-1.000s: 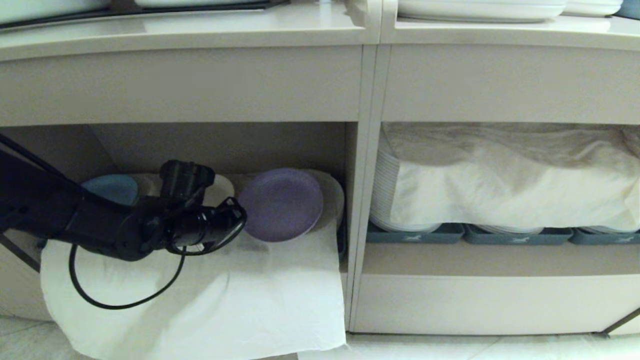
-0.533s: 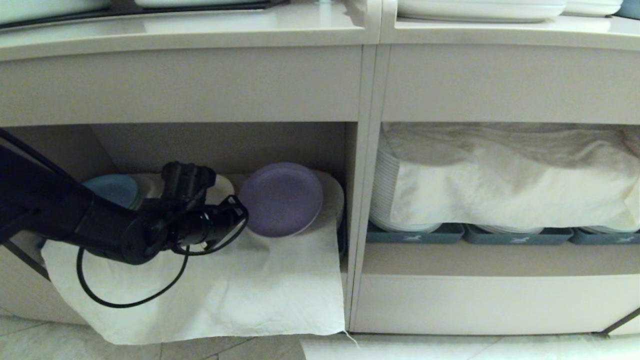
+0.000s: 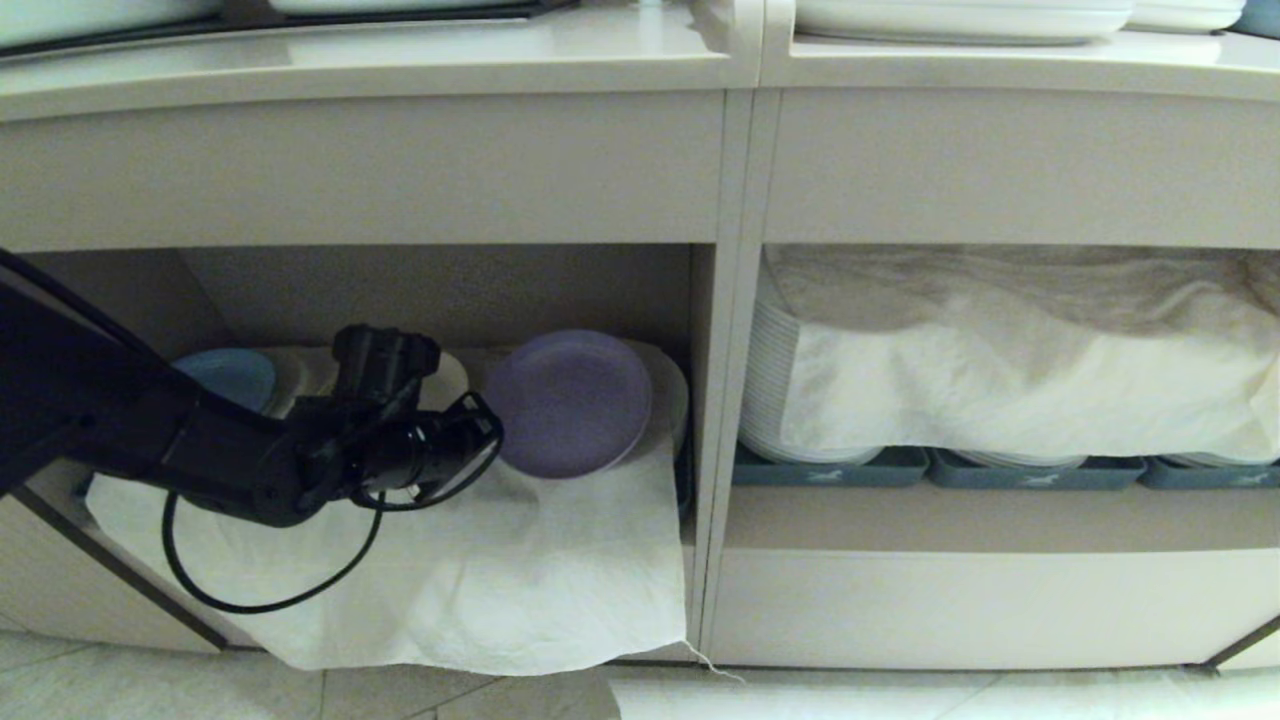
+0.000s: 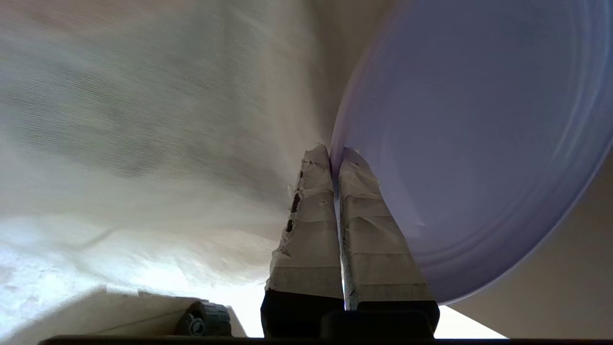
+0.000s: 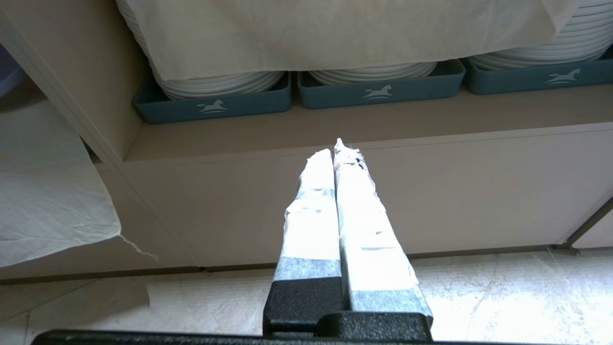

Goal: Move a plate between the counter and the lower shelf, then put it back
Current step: Put the plate in the cupboard

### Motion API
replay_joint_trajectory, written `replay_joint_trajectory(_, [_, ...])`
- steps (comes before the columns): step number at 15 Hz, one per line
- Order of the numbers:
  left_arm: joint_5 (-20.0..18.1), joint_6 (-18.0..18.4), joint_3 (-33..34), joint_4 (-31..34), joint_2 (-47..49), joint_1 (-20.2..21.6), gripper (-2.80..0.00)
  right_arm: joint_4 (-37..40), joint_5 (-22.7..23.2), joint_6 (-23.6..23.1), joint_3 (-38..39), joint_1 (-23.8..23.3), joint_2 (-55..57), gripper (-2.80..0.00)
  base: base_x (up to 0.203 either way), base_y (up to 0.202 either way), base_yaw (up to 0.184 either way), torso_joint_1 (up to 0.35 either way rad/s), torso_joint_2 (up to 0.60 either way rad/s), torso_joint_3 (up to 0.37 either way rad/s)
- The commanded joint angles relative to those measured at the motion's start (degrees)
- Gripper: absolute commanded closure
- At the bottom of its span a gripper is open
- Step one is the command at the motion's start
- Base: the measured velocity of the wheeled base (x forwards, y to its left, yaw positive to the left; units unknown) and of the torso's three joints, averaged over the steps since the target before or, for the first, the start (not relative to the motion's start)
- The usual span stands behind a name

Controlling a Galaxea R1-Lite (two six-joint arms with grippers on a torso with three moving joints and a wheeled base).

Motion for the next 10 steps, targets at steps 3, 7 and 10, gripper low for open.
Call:
replay_joint_trajectory(3, [0.06,-0.24,-0.68,-0.12,1.07,-0.83,0.00,-0.02,-0.03,0.02,0.00,-0.01,0.00,0.00,0.000,0.000,0.000,0.000,0.00,0.000])
replay_joint_trajectory(7, [0.06,-0.24,-3.52,3.04,1.83,-0.77,0.00,-0.02,-0.03,0.02,0.00,0.01,0.00,0.00,0.000,0.000,0.000,0.000,0.00,0.000])
replay_joint_trajectory(10, [0.06,-0.24,-4.90,3.64,2.55,-0.76,0.00,-0.02,0.00,0.02,0.00,-0.01,0.00,0.00,0.000,0.000,0.000,0.000,0.00,0.000])
